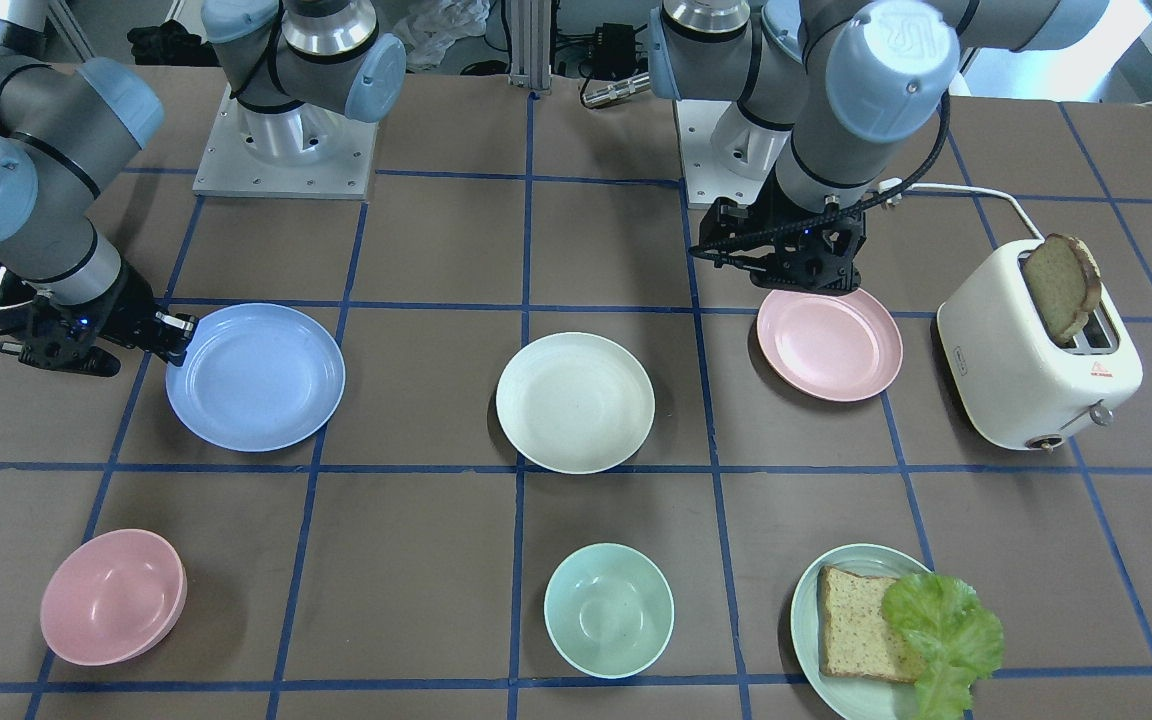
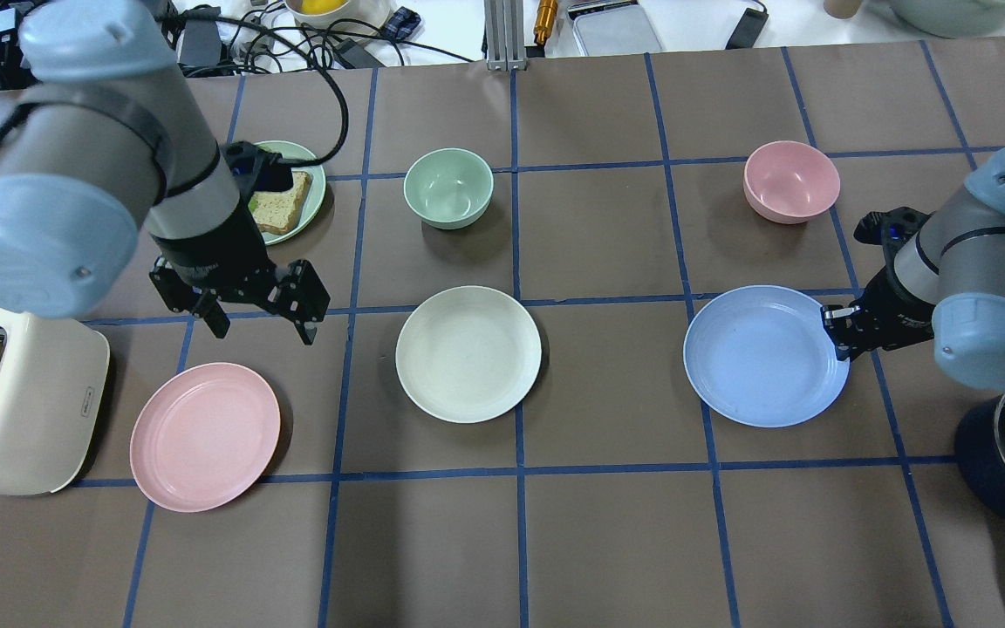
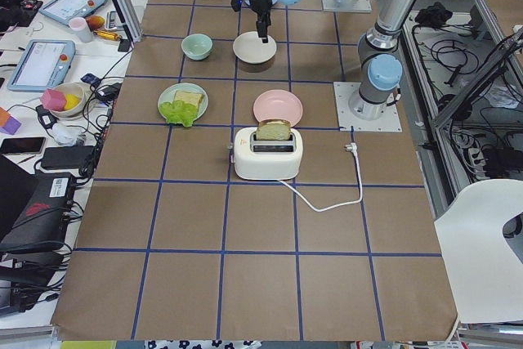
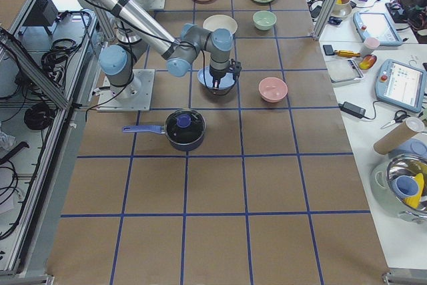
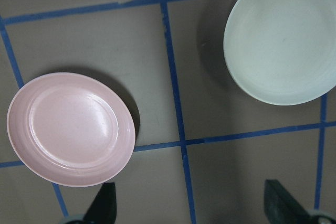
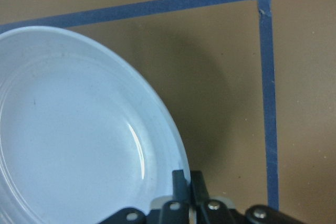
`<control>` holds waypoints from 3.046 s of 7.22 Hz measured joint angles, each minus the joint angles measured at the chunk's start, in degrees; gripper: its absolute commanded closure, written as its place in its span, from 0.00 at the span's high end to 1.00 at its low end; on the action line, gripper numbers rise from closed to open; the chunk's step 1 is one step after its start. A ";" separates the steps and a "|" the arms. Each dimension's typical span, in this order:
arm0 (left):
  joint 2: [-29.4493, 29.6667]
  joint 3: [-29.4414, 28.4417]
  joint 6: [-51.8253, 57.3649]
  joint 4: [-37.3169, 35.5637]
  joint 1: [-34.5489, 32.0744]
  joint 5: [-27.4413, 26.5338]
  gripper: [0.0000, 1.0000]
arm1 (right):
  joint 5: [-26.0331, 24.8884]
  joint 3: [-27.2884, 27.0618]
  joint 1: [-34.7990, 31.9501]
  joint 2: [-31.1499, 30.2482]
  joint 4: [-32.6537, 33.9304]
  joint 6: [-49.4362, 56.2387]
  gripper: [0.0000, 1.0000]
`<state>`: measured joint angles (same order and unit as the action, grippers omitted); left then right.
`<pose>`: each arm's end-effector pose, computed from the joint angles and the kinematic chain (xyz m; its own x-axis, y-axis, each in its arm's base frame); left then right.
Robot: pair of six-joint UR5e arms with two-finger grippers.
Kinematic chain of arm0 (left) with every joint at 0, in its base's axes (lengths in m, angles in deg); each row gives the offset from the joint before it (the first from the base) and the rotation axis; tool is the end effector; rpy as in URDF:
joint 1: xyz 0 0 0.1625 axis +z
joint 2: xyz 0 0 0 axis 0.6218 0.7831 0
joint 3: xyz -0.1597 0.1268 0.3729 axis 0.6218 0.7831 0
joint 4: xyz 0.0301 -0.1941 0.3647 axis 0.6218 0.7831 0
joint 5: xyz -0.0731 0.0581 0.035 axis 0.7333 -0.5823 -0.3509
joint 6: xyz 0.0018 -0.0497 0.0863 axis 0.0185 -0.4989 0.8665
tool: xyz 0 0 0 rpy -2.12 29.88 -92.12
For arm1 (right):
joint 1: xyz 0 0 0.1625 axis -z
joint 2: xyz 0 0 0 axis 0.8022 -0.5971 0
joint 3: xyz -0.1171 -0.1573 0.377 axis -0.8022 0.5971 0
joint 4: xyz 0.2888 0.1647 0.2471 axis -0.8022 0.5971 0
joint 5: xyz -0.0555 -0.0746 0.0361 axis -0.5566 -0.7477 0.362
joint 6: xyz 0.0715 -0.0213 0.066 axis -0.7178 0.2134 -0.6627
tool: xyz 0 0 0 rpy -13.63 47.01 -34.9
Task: Stack three plates with pink and blue
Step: 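Reach the left gripper to the pink plate and grasp its rim, then carry the pink plate with the left gripper onto the cream plate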
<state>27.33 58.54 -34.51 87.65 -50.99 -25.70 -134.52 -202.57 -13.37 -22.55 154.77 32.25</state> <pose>-0.1231 -0.4380 0.3491 -0.9930 0.1141 -0.0301 0.1031 0.9632 0.2480 -0.0477 -0.4515 0.2323 -0.9906 0.1331 -0.0323 0.1309 0.9893 0.0639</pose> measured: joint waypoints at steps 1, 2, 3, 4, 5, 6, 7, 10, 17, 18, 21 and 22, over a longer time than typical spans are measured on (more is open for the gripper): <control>-0.05 6.13 0.86 -5.76 1.29 -0.84 1.00 | 0.00 0.02 0.00 0.00 -0.04 0.00 0.00; -0.02 12.07 2.47 -12.47 2.73 -1.17 1.00 | 0.00 0.03 0.00 -0.01 -0.06 0.00 0.00; 0.40 17.64 4.08 -20.27 4.13 -1.25 0.83 | 0.00 0.04 -0.01 -0.01 -0.07 0.00 0.00; 1.01 22.16 5.37 -27.56 5.26 -1.28 0.60 | 0.02 0.04 -0.04 -0.01 -0.07 0.00 0.00; 1.41 24.89 6.44 -32.25 6.00 -1.30 0.49 | 0.10 0.04 -0.05 -0.01 -0.07 0.00 0.00; 1.74 26.22 7.28 -34.51 6.40 -1.36 0.33 | 0.23 0.07 -0.04 -0.03 -0.21 -0.02 0.00; 2.03 26.77 7.69 -35.42 6.56 -1.39 0.29 | 0.53 0.15 -0.01 -0.29 -0.81 -0.08 0.00; 3.13 27.48 7.92 -36.53 6.71 -1.51 0.00 | 1.29 2.02 -0.10 -1.49 -4.66 -0.17 0.00; 0.53 17.97 -3.32 -36.64 -3.88 -1.45 0.00 | 5.19 6.94 -0.17 -1.67 -11.06 -0.76 0.00; 1.23 14.15 -7.88 -34.08 -8.82 -1.27 0.00 | 5.25 6.94 -0.17 -1.64 -11.11 -0.78 0.00; 5.81 6.37 -17.67 -31.49 -21.17 0.64 0.00 | 5.25 6.97 -0.17 -1.60 -11.15 -0.79 0.00; 7.60 4.61 -19.12 -31.70 -23.89 1.20 0.00 | 5.22 6.98 -0.17 -1.57 -11.17 -0.79 0.00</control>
<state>34.94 63.15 -53.63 55.95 -74.87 -24.50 -129.30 -195.59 -13.55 -24.12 143.60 31.46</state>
